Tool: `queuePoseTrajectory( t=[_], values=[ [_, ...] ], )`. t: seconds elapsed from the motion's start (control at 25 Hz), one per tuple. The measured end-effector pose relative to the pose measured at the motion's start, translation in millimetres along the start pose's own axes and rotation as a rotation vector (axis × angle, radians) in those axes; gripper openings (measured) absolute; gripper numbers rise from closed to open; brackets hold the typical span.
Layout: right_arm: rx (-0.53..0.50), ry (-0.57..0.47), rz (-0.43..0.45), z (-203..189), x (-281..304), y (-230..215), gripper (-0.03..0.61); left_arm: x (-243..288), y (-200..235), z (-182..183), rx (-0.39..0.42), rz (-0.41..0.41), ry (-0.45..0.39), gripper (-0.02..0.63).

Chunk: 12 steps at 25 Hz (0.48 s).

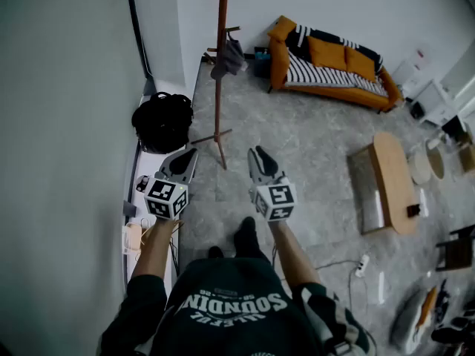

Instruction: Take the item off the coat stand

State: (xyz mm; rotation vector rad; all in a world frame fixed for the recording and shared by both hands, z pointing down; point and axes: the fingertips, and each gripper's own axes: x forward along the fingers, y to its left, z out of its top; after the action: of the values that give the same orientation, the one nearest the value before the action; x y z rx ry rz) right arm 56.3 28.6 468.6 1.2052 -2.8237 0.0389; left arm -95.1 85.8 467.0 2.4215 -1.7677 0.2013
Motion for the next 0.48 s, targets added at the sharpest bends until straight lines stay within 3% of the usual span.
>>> queuePoseTrajectory(
  t=[0.16, 0.48],
  values=[
    [0.022, -0.004, 0.010, 1.5, 2.9, 2.5, 0.057, 2.2, 6.0, -11.9, -0.020, 0.007, -0.030, 0.000],
    [0.017, -0.011, -0.019, 0.5, 1.0, 1.3, 0.057, 0.2, 4.6, -12.0, -0.014, -0.008, -0.010, 0.000]
  ],
)
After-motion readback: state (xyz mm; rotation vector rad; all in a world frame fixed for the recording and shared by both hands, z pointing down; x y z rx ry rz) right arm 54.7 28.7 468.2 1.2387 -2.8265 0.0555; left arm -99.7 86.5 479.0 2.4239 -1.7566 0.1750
